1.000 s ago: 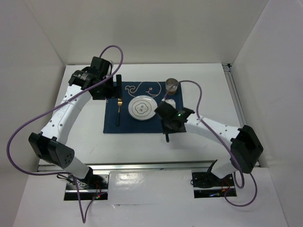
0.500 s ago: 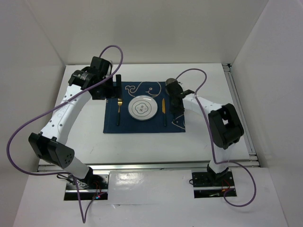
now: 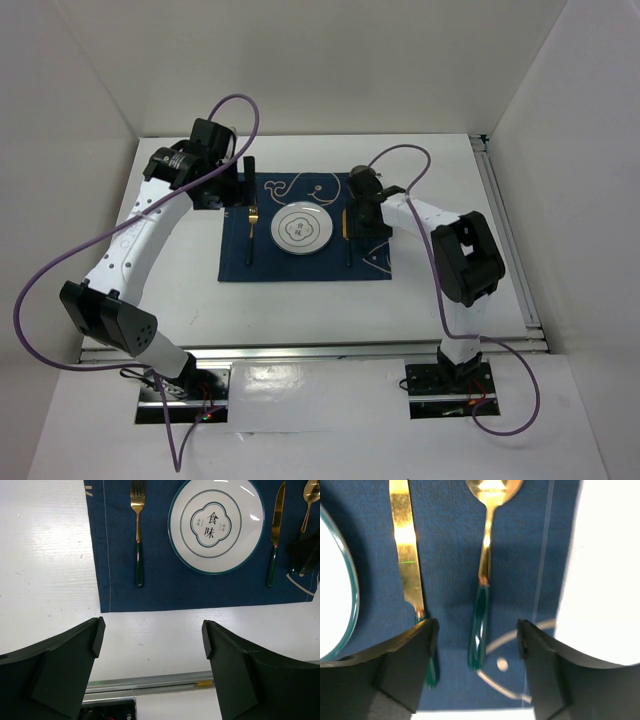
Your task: Set the dinner table for one person
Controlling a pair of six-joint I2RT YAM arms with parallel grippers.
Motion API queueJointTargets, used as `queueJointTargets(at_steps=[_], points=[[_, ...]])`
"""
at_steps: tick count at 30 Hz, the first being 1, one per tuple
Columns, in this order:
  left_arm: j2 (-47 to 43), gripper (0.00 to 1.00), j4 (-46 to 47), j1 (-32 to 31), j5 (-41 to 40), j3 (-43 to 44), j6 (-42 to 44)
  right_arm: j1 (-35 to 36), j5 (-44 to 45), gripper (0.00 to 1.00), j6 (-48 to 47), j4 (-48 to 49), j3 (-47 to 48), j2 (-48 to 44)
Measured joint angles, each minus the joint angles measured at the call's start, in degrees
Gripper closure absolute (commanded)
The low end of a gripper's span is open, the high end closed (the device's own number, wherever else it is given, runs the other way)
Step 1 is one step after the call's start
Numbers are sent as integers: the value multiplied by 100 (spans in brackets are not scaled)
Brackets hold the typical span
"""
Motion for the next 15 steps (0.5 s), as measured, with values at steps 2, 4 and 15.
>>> queueJointTargets(at_steps=[2, 4, 15], points=[[0, 2, 0, 0, -4, 22, 0, 0, 17, 17, 39, -201, 2, -232], [0, 2, -2, 0, -7, 31, 0, -35, 50, 9, 118, -417, 2, -649], [0, 2, 9, 0, 4, 37, 2, -1158, 466, 0, 824, -831, -507, -3748]])
